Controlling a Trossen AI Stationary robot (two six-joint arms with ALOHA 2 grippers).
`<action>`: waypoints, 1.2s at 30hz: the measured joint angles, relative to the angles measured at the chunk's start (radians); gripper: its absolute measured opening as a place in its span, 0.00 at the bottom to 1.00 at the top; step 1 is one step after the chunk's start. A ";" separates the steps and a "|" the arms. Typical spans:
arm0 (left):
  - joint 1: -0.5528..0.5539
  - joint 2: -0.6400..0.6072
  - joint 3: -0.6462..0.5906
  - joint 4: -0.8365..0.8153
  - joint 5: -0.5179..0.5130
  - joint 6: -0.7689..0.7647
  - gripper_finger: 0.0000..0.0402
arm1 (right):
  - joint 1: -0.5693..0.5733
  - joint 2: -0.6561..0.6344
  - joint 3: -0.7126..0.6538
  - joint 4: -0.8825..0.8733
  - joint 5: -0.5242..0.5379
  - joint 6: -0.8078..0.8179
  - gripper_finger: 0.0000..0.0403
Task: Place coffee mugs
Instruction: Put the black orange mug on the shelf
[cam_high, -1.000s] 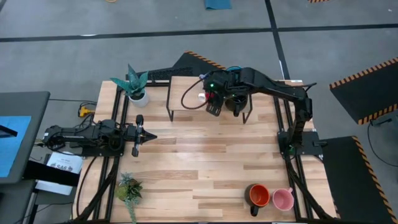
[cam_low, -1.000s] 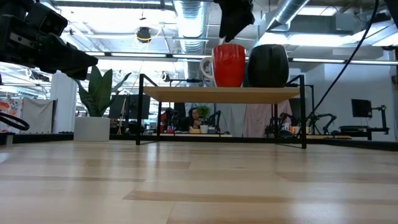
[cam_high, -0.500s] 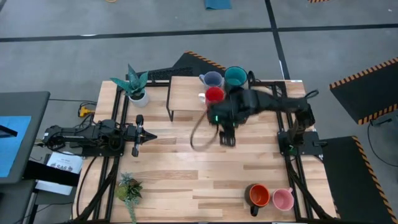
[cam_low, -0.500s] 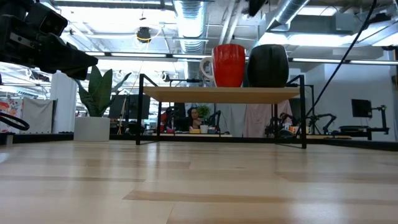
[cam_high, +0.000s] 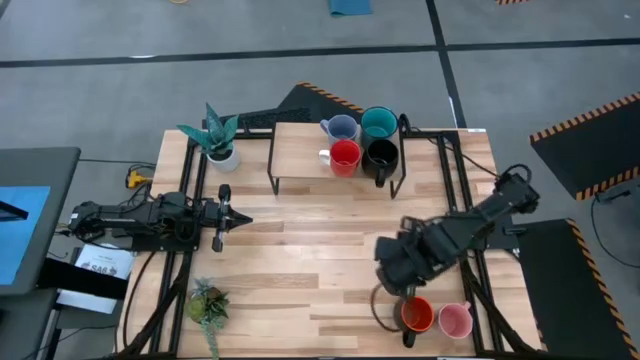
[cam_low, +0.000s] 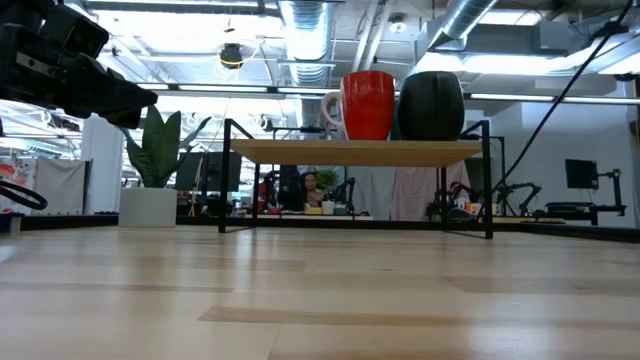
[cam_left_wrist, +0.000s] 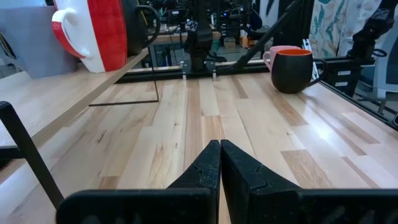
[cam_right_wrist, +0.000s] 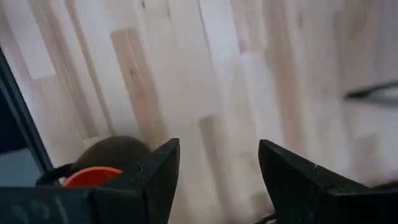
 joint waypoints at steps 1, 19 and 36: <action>0.000 0.000 0.000 0.000 0.000 0.000 0.00 | 0.022 -0.016 -0.041 0.011 -0.001 0.056 0.61; 0.000 0.000 0.000 0.000 0.000 0.000 0.00 | 0.287 -0.127 -0.414 0.302 -0.037 0.446 0.61; 0.000 0.000 0.000 0.000 0.000 0.000 0.00 | 0.224 -0.118 -0.513 0.470 -0.143 0.335 0.61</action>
